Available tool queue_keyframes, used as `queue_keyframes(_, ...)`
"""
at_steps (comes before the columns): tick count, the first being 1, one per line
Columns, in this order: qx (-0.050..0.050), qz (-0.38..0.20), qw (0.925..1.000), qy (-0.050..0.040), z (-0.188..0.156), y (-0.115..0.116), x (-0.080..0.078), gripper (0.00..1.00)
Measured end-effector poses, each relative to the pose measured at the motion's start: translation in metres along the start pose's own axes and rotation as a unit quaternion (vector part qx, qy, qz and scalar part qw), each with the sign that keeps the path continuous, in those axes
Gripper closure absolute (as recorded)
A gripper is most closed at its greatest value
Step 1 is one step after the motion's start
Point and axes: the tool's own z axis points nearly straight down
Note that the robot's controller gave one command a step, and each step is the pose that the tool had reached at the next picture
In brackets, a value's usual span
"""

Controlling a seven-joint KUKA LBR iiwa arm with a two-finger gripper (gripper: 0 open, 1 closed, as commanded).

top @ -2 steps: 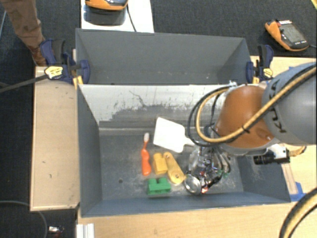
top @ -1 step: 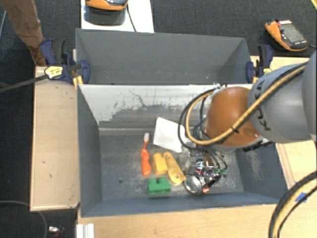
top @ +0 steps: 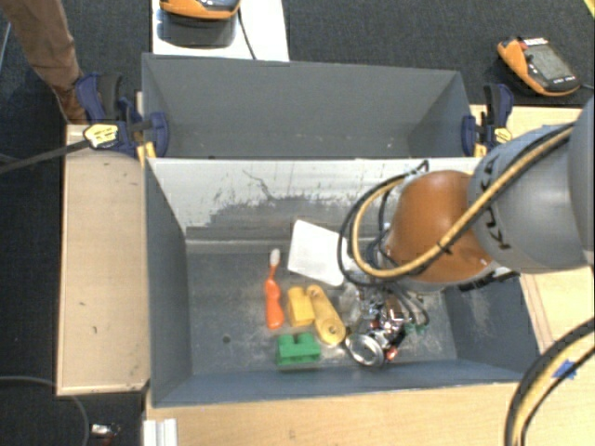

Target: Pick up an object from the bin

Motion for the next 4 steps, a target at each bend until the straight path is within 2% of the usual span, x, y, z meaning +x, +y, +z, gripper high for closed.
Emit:
queue_keyframes(1,0.000,0.134,0.9910,0.0004,0.004,0.012,0.008,1.00)
queue_keyframes(2,0.000,0.056,0.9984,-0.0032,0.010,0.023,-0.001,1.00)
queue_keyframes(3,-0.002,0.087,0.9962,-0.0037,0.012,0.012,-0.003,1.00)
queue_keyframes(4,-0.001,-0.049,0.9988,-0.0041,-0.016,0.014,-0.001,1.00)
